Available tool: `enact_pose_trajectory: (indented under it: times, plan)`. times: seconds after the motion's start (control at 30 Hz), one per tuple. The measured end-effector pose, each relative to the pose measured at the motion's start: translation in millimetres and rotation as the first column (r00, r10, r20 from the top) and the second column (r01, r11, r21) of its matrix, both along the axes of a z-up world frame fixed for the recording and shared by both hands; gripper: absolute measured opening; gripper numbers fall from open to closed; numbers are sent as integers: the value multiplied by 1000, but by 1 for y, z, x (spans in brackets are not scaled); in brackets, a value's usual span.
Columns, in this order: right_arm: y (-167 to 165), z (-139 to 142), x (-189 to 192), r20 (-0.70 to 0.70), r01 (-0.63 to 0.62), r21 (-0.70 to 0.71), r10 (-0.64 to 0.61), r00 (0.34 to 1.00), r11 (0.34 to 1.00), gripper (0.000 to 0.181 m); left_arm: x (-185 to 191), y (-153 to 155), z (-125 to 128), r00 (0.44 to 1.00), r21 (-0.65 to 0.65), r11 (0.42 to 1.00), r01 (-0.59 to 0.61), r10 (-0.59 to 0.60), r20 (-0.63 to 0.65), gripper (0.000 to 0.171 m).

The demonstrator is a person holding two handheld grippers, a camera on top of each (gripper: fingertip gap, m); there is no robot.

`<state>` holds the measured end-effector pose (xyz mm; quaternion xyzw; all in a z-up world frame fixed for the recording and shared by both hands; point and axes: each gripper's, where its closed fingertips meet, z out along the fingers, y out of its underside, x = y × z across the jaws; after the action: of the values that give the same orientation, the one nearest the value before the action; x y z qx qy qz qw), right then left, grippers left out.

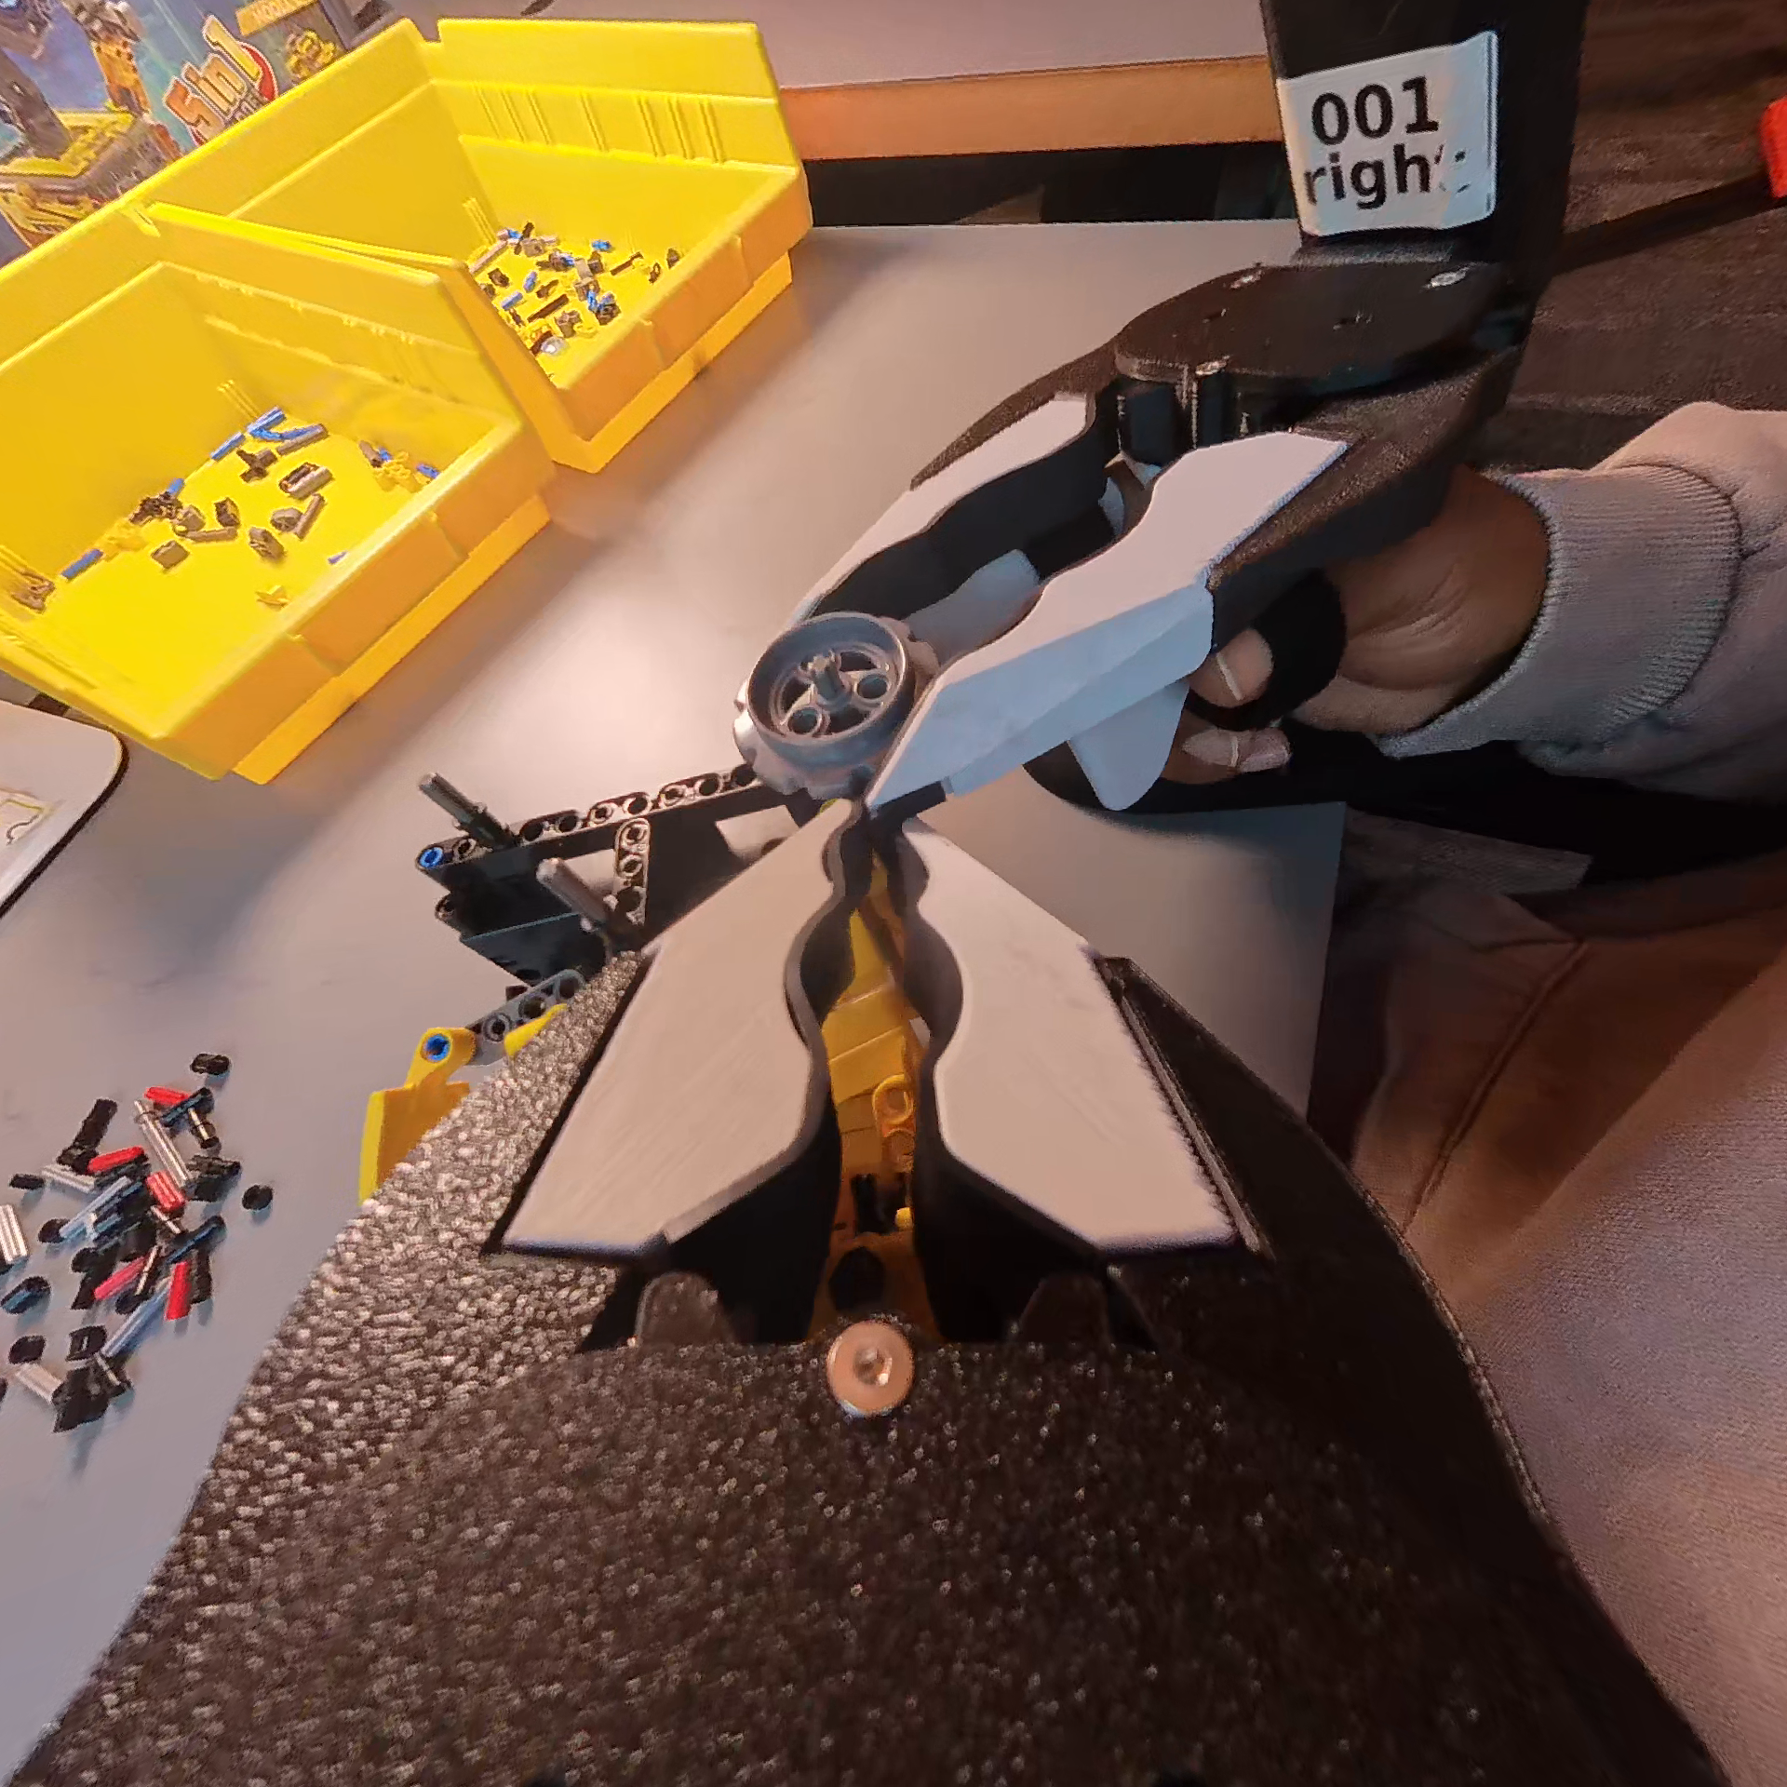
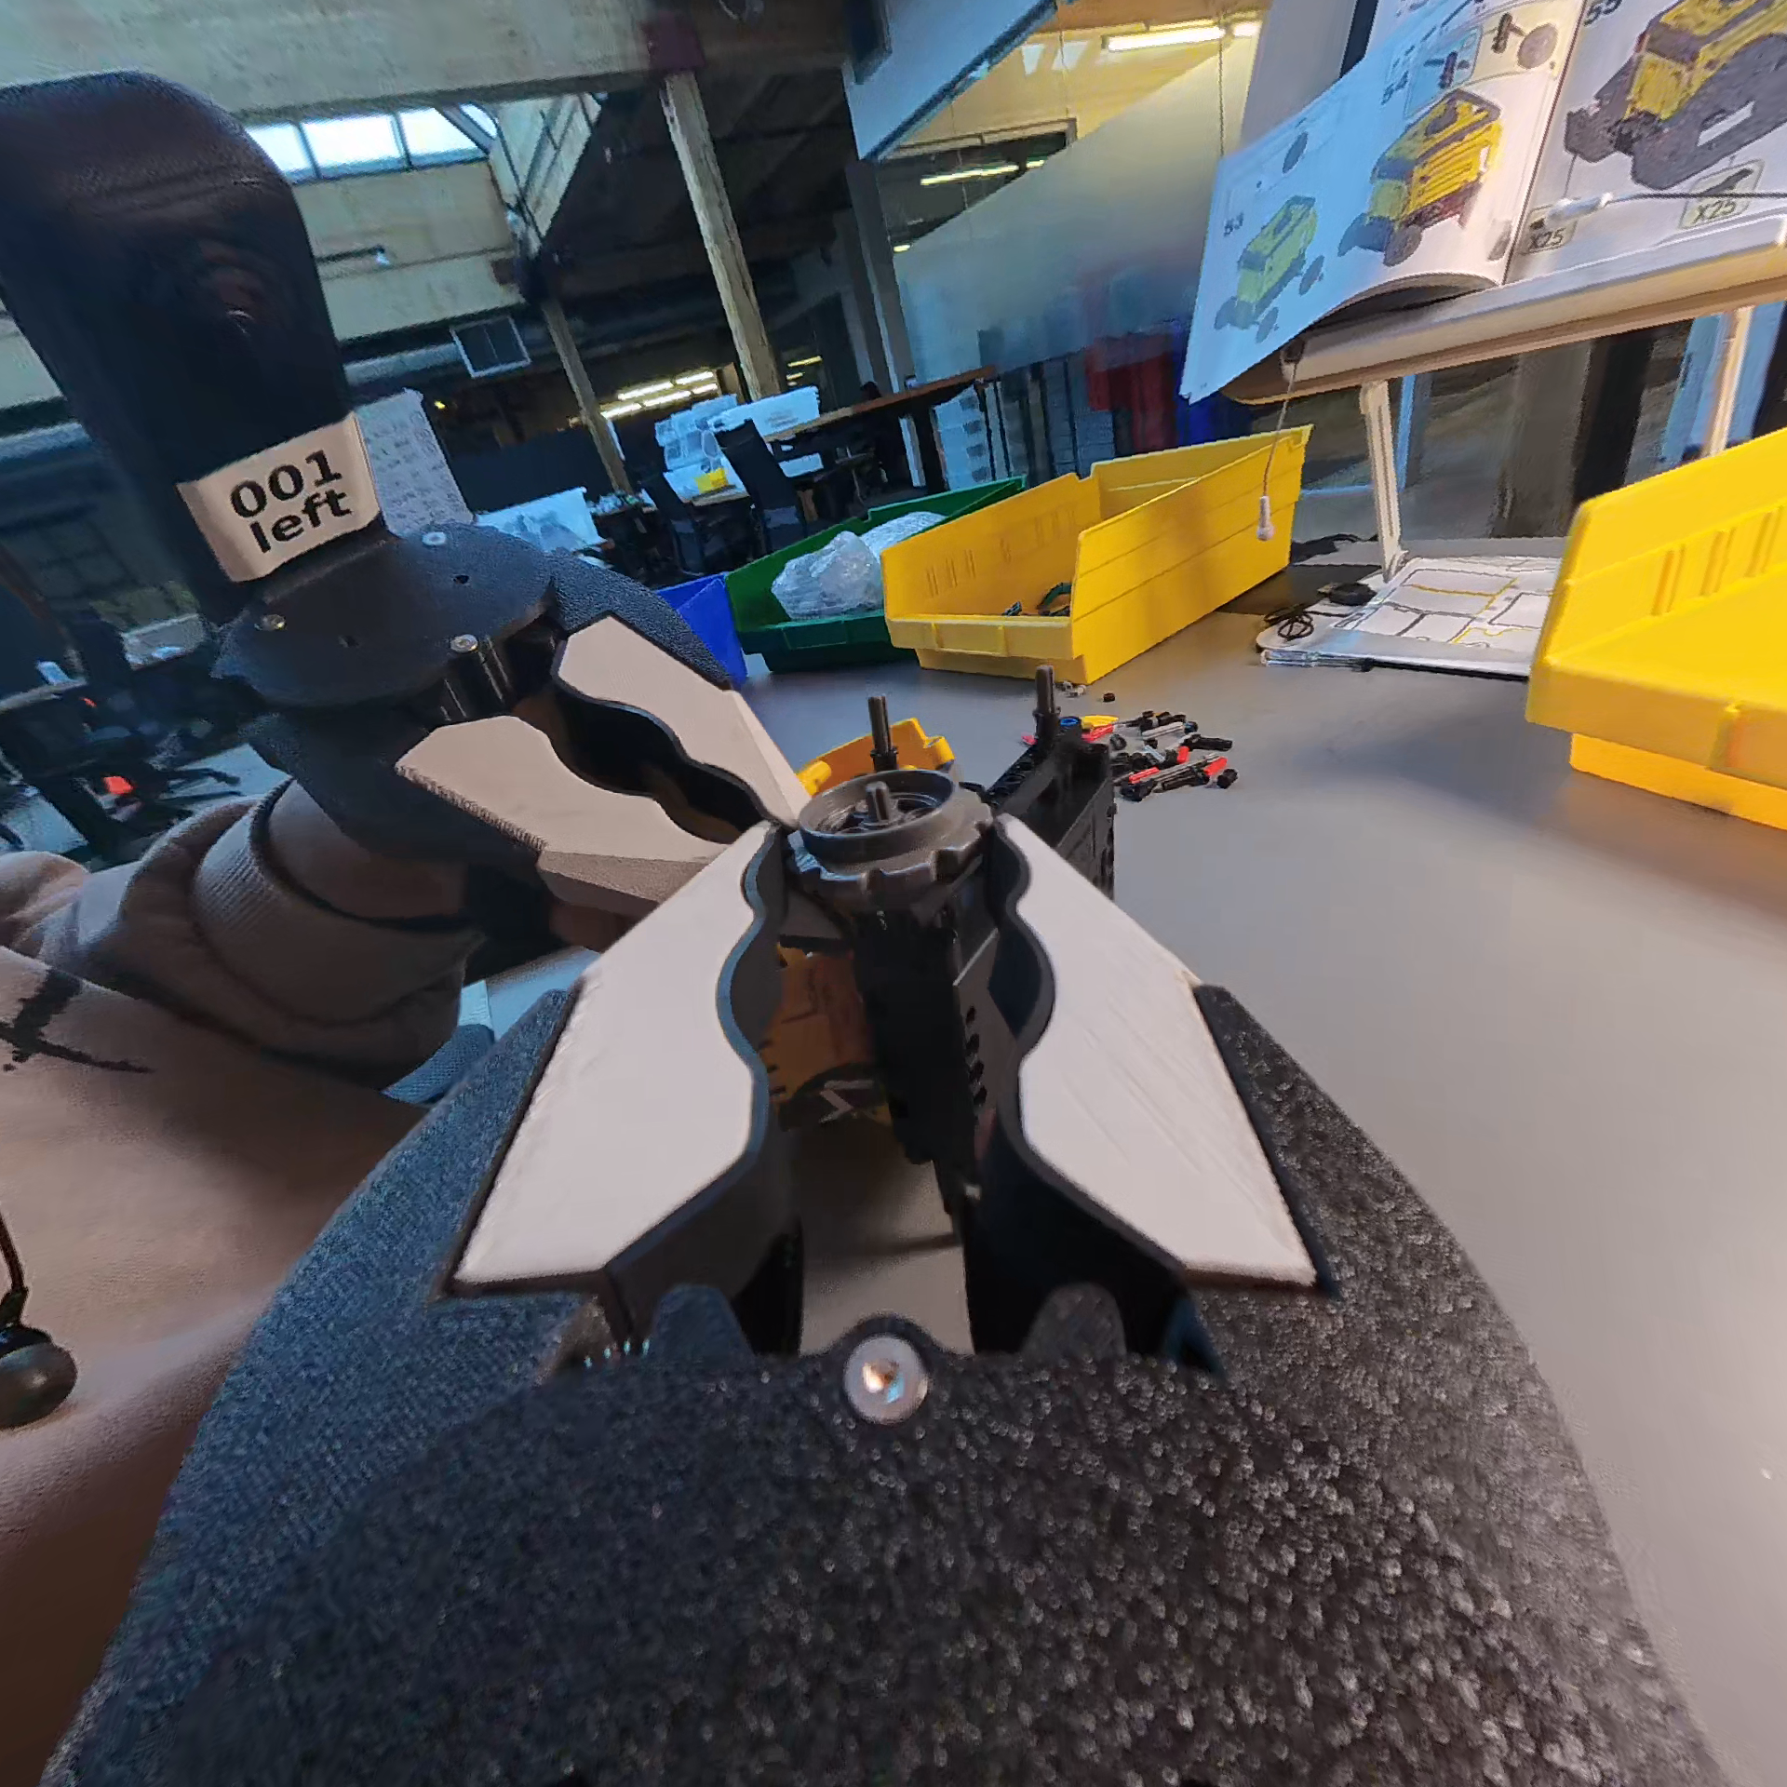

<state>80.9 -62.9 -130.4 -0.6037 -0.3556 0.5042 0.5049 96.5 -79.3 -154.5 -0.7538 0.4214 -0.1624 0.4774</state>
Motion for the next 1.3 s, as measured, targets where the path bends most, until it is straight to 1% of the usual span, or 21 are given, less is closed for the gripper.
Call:
enact_pose_trajectory:
  times: [0.1,0.17,0.23,0.33,0.4,0.43,0.47,0.53,0.6,0.67,0.73,0.83,0.9,0.93,0.97,1.0,1.03,1.1,1.13,1.2,1.3]
  plan:
    - [-4,7,0,-53,-32,19,33,998,999,35,1,-3,6,1000,11,1000,19,-19,21,0]
    - [-11,17,2,-124,-94,21,96,988,995,35,3,-7,11,998,8,999,44,-44,52,0]
    - [-12,17,0,-135,-134,-3,133,982,991,35,2,-7,12,997,14,999,52,-52,57,0]
    - [-12,16,-4,-119,-175,-11,173,978,984,34,-2,-7,15,982,-45,996,74,-65,175,0]
    - [-18,15,-8,-89,-230,8,230,969,973,35,-5,-13,19,966,-73,989,132,-112,231,1]
    - [-20,16,-10,-80,-257,15,258,963,966,35,-9,-15,22,963,-72,985,157,-136,235,8]
    - [-21,16,-10,-71,-286,18,287,955,958,35,-15,-16,27,964,-55,985,166,-150,221,17]
    - [-22,14,-10,-50,-369,2,368,928,930,36,-29,-17,41,962,3,978,210,-207,179,26]
    - [-18,11,-8,-21,-441,7,441,897,897,36,-42,-7,52,961,35,968,250,-252,109,36]
    - [-21,10,-6,-12,-558,-11,558,830,829,36,-49,11,53,945,3,945,326,-325,44,44]
    - [-16,8,-8,3,-612,-20,612,791,791,36,-46,26,42,892,-103,886,452,-450,41,49]
    - [-9,7,-11,-8,-681,-63,682,732,730,36,-41,32,15,764,-312,709,633,-636,105,47]
    - [-2,5,-13,-19,-697,-83,699,715,712,36,-36,36,5,726,-412,622,666,-666,169,42]
    - [-1,5,-13,-29,-709,-87,710,704,700,36,-34,36,4,707,-430,588,686,-677,203,35]
    - [-1,6,-12,-42,-727,-89,726,686,681,36,-34,38,4,704,-435,580,689,-678,211,24]
    - [1,6,-12,-45,-726,-95,726,686,681,36,-36,37,4,703,-455,568,686,-678,213,20]
    - [8,4,-14,-31,-702,-91,703,711,706,36,-39,37,4,722,-481,574,663,-661,205,9]
    - [27,-5,-15,30,-628,-82,632,775,774,36,-45,45,-1,802,-475,678,561,-587,110,8]
    - [33,-7,-17,38,-604,-83,608,793,793,35,-48,46,-2,840,-483,716,504,-536,82,8]
    - [36,-6,-21,60,-572,-58,575,816,818,35,-55,44,-2,906,-525,759,385,-419,58,8]
    - [28,-6,-32,98,-567,-21,566,819,824,35,-66,29,-2,946,-521,805,284,-322,19,8]
